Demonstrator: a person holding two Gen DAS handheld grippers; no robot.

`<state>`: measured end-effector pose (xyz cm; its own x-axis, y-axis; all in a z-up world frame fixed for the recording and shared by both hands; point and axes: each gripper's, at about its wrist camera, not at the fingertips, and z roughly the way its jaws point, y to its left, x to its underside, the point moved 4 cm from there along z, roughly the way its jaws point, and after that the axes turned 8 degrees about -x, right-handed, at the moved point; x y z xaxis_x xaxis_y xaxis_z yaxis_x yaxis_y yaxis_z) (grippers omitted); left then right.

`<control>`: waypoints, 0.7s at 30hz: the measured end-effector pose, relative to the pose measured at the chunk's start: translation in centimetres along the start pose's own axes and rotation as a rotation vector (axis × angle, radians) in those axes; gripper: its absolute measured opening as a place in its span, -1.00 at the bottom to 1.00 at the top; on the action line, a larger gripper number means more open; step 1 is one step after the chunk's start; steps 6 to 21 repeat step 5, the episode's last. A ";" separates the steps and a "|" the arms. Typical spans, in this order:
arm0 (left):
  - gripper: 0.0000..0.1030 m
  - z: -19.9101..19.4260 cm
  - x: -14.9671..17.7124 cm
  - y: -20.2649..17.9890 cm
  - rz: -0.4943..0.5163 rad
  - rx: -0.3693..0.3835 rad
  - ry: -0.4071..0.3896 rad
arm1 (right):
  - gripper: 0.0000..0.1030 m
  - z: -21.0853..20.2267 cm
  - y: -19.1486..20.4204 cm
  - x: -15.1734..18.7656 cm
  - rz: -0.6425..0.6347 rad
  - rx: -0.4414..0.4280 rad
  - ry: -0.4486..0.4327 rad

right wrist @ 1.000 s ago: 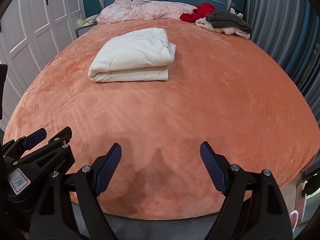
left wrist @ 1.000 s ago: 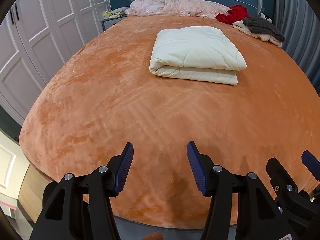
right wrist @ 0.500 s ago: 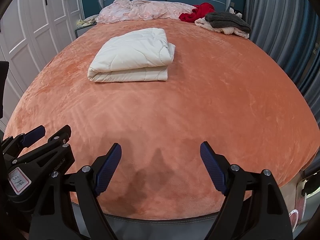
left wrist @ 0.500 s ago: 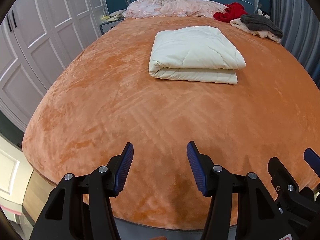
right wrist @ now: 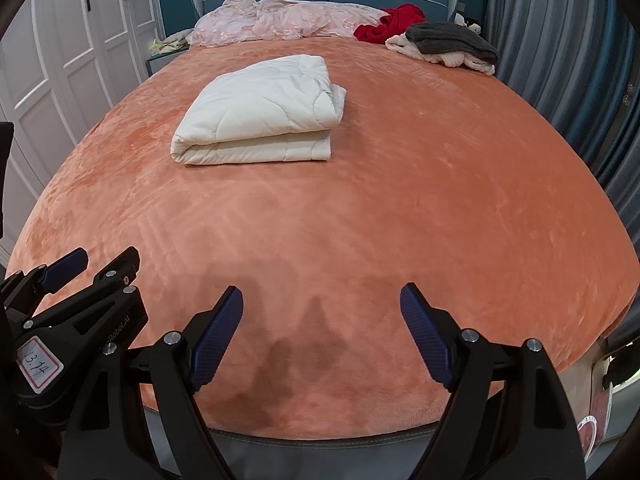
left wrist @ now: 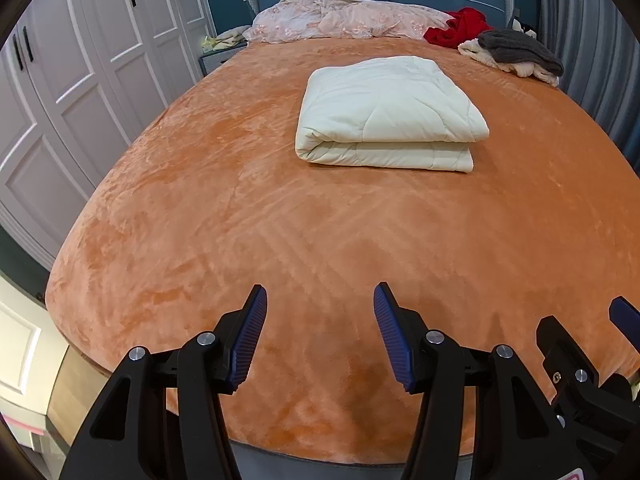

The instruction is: Fold large clothes

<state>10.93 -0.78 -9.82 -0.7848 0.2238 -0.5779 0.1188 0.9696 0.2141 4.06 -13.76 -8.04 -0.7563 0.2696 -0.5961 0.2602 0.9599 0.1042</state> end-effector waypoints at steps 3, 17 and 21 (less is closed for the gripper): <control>0.03 0.1 0.0 0.1 -0.011 0.008 0.004 | 0.52 -0.1 0.0 0.0 0.002 0.001 0.000; 0.03 0.3 -0.1 0.0 -0.009 0.016 0.015 | 0.52 -0.1 0.0 0.0 0.000 0.005 0.000; 0.03 0.3 -0.1 0.0 -0.009 0.016 0.015 | 0.52 -0.1 0.0 0.0 0.000 0.005 0.000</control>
